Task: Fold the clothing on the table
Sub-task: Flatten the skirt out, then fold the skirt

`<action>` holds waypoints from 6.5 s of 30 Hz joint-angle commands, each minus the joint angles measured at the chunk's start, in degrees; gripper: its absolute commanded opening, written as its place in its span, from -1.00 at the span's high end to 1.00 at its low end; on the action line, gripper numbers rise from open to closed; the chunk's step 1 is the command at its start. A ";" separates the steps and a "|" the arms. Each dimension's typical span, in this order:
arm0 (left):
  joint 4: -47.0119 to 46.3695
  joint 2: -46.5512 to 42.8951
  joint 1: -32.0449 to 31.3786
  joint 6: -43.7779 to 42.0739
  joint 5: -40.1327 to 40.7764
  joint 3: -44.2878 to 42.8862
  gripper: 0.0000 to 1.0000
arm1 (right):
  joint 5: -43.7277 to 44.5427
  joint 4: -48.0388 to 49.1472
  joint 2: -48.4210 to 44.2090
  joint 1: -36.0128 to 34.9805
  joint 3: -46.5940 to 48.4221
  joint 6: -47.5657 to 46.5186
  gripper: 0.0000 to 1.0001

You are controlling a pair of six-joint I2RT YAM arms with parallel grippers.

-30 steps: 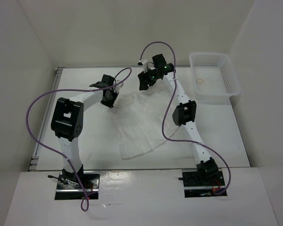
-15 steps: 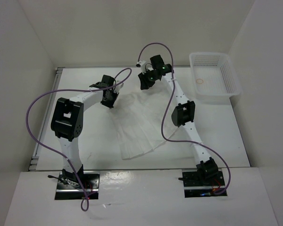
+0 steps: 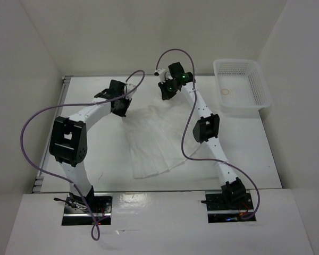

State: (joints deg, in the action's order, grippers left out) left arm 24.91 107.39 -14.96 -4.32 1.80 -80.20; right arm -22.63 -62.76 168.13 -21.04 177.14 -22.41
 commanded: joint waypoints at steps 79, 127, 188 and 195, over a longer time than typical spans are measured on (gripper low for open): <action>5.94 -46.67 17.25 6.87 5.93 21.67 -1.00 | 33.18 47.13 -50.01 -11.39 -93.91 10.02 -0.98; -5.31 4.39 -0.33 13.11 12.69 2.33 -1.00 | 29.49 26.65 -60.47 -19.39 -99.27 10.55 -0.98; 4.89 13.54 14.35 4.23 -31.51 -15.50 -0.37 | 19.03 28.40 -77.52 -8.76 -101.11 0.09 -0.72; 5.42 17.58 14.35 4.23 -32.04 -17.27 -0.34 | 19.03 29.54 -77.52 -7.09 -101.64 0.09 -0.72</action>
State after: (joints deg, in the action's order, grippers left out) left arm 29.58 122.02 -0.49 0.80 -27.97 -96.44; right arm -2.85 -36.47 92.97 -29.30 75.57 -22.00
